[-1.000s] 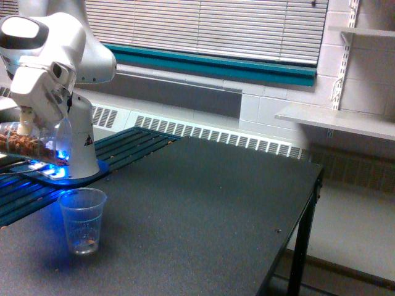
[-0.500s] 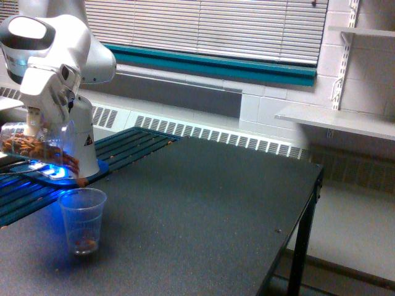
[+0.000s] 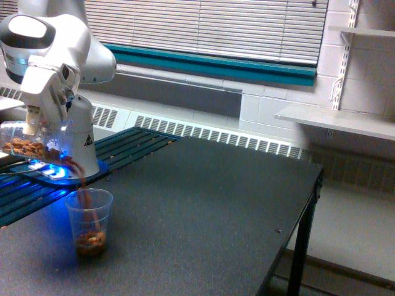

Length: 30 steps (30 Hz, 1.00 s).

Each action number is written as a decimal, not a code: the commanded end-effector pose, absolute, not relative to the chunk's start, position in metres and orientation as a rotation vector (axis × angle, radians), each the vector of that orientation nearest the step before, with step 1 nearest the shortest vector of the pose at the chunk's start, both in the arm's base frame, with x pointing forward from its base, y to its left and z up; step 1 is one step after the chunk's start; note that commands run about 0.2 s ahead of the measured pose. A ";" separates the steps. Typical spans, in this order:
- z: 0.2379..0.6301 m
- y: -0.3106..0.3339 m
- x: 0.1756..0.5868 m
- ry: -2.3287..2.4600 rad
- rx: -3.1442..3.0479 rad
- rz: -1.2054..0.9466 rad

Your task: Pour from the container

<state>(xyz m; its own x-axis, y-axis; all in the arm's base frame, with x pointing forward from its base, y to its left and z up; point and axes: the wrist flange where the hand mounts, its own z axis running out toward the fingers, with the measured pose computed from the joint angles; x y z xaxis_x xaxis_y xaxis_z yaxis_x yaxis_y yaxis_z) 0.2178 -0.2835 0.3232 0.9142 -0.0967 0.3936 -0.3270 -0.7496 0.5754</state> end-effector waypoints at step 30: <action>0.336 -0.272 0.235 -0.134 2.354 0.409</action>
<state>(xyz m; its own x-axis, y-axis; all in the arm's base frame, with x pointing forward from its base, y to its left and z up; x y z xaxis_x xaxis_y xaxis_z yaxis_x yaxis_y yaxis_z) 0.2304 -0.2730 0.3295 0.9341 -0.0205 0.3565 -0.2540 -0.7397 0.6231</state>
